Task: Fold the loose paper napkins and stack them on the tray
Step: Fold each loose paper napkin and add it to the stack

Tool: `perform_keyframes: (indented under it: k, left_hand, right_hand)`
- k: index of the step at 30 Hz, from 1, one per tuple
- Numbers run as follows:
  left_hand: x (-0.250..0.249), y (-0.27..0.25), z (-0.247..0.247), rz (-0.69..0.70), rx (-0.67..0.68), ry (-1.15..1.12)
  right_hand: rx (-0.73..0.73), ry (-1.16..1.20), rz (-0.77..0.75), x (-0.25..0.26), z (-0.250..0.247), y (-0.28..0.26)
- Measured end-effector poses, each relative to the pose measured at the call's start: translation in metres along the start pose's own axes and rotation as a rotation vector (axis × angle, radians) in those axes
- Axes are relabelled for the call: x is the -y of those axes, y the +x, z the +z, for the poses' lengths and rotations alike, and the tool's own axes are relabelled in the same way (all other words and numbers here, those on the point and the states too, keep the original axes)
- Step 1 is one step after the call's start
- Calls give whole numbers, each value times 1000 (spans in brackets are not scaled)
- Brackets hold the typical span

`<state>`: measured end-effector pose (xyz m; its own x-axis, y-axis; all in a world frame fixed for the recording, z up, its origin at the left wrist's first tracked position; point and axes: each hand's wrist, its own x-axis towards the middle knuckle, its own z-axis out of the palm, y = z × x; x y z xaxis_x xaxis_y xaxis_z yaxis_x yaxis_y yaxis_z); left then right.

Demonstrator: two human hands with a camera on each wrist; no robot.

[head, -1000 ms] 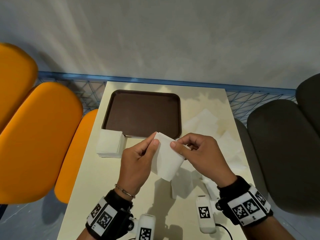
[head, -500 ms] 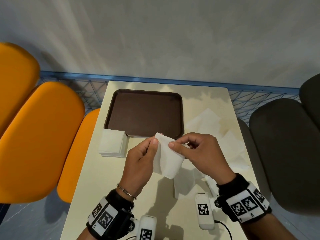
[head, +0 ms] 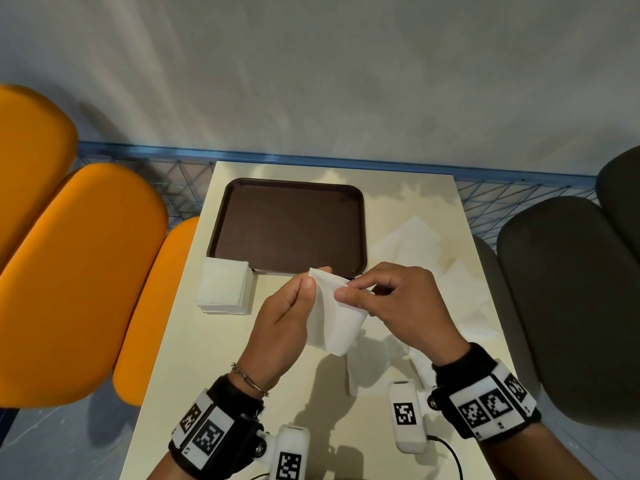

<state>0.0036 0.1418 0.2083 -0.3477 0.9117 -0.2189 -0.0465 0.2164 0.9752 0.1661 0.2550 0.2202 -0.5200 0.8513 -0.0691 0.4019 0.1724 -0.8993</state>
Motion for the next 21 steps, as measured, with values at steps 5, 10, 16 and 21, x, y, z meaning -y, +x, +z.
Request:
perform_keyframes:
  k: [5, 10, 16, 21]
  left_hand:
    - [1, 0, -1, 29, 8, 52]
    - [3, 0, 1, 15, -52, 54]
    - [2, 0, 0, -25, -141, 6]
    - [2, -1, 0, -27, -174, 2]
  right_hand:
    - [-14, -27, 5, -1, 0, 0]
    - [-20, 18, 66, -3, 0, -1]
    - [42, 388, 175, -1, -3, -2]
    - [93, 522, 220, -1, -4, -1]
